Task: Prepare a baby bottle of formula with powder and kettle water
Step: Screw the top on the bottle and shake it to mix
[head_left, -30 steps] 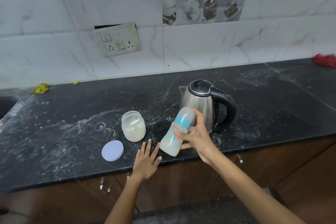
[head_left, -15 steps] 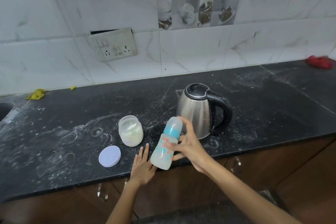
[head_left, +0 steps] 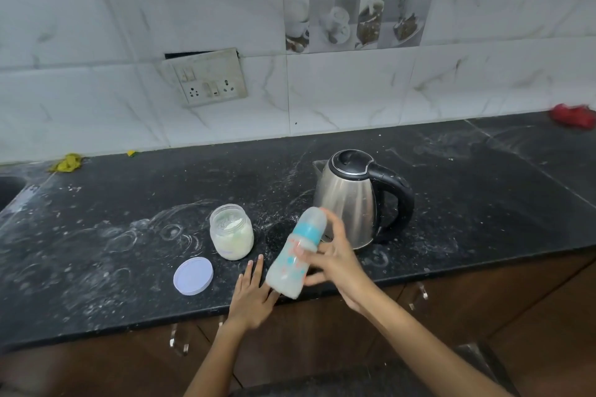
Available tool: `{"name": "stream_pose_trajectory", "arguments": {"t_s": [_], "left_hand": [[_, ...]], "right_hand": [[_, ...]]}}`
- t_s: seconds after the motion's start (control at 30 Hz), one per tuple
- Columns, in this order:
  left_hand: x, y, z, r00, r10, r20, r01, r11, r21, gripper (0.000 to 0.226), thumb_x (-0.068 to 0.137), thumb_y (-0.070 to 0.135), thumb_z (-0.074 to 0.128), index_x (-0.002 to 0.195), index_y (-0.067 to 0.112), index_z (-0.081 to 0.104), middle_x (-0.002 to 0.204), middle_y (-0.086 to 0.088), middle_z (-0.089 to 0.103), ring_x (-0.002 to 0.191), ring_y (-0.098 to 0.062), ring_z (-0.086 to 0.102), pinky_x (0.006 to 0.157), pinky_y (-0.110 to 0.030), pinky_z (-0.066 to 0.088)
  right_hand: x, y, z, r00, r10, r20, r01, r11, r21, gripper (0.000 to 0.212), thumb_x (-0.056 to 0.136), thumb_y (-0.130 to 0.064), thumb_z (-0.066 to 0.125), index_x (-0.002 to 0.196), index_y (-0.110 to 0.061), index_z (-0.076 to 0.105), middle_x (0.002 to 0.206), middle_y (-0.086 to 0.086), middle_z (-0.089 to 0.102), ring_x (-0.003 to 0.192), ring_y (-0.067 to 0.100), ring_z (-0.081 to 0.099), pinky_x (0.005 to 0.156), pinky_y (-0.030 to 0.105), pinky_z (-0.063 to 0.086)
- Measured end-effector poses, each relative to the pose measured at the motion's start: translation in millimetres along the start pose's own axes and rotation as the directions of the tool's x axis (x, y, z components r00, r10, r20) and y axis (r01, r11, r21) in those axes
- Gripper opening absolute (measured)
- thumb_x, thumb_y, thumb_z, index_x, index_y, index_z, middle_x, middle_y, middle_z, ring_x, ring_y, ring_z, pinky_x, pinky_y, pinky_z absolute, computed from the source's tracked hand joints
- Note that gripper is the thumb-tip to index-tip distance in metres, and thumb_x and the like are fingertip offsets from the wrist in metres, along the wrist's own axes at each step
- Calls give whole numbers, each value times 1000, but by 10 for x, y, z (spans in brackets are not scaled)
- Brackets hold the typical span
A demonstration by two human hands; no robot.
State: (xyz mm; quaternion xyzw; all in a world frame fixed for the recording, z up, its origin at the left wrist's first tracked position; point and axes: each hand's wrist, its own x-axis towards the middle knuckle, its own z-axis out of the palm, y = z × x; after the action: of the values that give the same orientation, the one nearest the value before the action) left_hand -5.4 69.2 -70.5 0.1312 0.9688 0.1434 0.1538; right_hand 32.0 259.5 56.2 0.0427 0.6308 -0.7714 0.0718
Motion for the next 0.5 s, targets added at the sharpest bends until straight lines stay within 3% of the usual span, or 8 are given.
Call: {"name": "stream_pose_trajectory", "arguments": {"t_s": [0.07, 0.17, 0.3, 0.37, 0.43, 0.5], "left_hand": [[-6, -9, -9, 1000, 1, 0, -1, 1000, 0, 102, 60, 77, -10, 146, 22, -18, 159, -1, -21, 147, -22, -20, 118, -39, -8], [6, -4, 8, 1000, 7, -4, -7, 1000, 3, 111, 55, 86, -20, 151, 33, -6, 159, 0, -21, 147, -22, -21, 118, -40, -8], [-19, 8, -18, 1000, 6, 2, -6, 1000, 10, 104, 59, 74, -8, 150, 22, -12, 160, -3, -18, 147, -23, -19, 119, -39, -7], [-6, -3, -10, 1000, 5, 2, -5, 1000, 20, 108, 57, 81, -14, 152, 29, -5, 160, -2, -19, 147, -22, -20, 119, -40, -7], [-5, 14, -11, 1000, 3, 1, -3, 1000, 18, 99, 61, 74, -13, 152, 33, -4, 160, -2, -21, 147, -22, -20, 118, -40, -7], [-19, 19, -33, 1000, 3, 8, -3, 1000, 12, 100, 61, 70, -11, 151, 26, -8, 160, -2, -21, 147, -22, -20, 119, -40, -7]], "right_hand": [[-24, -1, 17, 999, -14, 29, 14, 1000, -17, 80, 80, -10, 77, 137, -42, 30, 117, 11, 67, 100, 27, 71, 70, 49, 60], [58, -47, -10, 985, -57, -163, 87, 980, 181, 75, 84, -9, 72, 139, -37, 29, 118, 10, 66, 99, 30, 71, 72, 52, 60], [-14, -46, 47, 997, -6, 74, 10, 998, -58, 79, 82, -8, 75, 138, -42, 30, 116, 12, 68, 100, 27, 71, 70, 49, 60], [15, -68, 7, 999, -41, -36, 43, 997, 58, 77, 85, -8, 72, 141, -38, 29, 118, 12, 67, 101, 29, 71, 73, 54, 59], [53, -91, -26, 991, -43, -126, 65, 982, 176, 74, 87, -9, 69, 141, -37, 28, 122, 12, 64, 101, 30, 71, 76, 56, 58], [20, -79, -19, 1000, -12, 9, 11, 999, 40, 75, 85, -11, 72, 139, -42, 30, 121, 13, 66, 102, 29, 70, 74, 55, 59]]}}
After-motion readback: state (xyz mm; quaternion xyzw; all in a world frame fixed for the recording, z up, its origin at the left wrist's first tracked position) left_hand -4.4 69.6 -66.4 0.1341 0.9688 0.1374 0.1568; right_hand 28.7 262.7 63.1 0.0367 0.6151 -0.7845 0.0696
